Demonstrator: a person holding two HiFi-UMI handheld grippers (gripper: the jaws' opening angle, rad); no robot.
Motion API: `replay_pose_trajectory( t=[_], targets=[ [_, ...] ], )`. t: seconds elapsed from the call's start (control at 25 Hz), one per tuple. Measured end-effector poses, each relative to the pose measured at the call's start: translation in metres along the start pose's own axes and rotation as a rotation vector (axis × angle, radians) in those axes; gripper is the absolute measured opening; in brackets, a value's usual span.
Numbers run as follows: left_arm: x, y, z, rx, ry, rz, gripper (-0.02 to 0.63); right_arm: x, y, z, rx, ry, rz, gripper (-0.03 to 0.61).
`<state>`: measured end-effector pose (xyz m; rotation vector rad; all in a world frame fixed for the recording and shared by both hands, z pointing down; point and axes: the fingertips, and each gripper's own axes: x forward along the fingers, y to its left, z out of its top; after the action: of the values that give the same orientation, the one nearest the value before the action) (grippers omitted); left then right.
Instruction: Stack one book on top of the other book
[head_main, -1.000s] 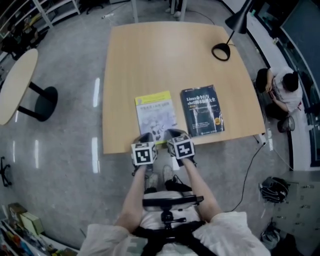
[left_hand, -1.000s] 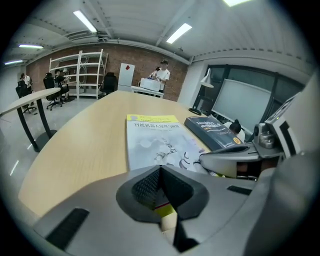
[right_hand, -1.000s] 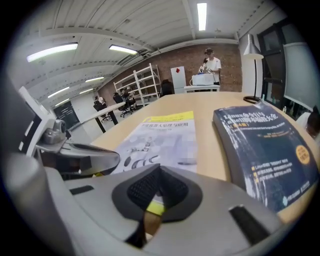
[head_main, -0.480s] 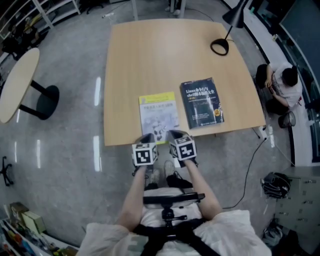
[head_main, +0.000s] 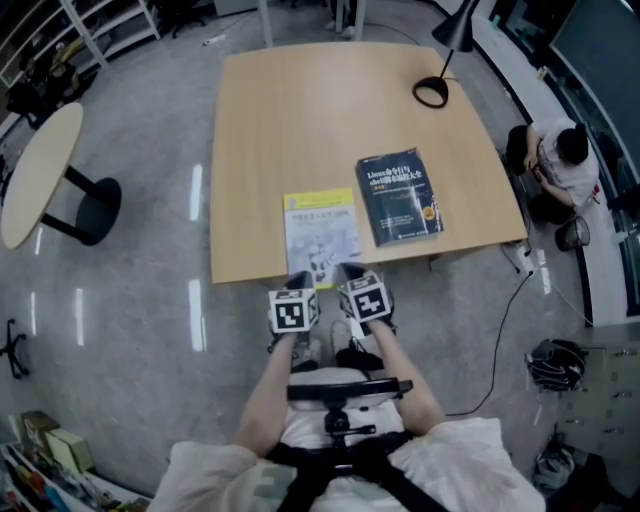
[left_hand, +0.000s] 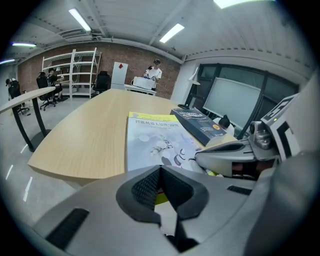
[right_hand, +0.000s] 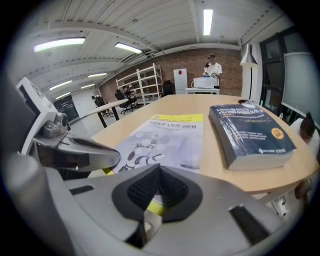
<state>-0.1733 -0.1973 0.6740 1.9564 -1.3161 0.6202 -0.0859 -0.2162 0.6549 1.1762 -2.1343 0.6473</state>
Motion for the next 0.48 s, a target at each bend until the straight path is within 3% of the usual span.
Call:
replay_pose_trajectory(
  t=[0.2,0.48],
  targets=[
    [-0.001,-0.008,-0.004,-0.024,0.010,-0.040,0.009,-0.005,0.000,-0.005,0.010,-0.004,0.004,-0.003],
    [0.000,-0.021,-0.008,0.030,0.023,-0.058,0.009,-0.010,-0.001,-0.007,-0.038,0.011,-0.005,-0.003]
  ],
)
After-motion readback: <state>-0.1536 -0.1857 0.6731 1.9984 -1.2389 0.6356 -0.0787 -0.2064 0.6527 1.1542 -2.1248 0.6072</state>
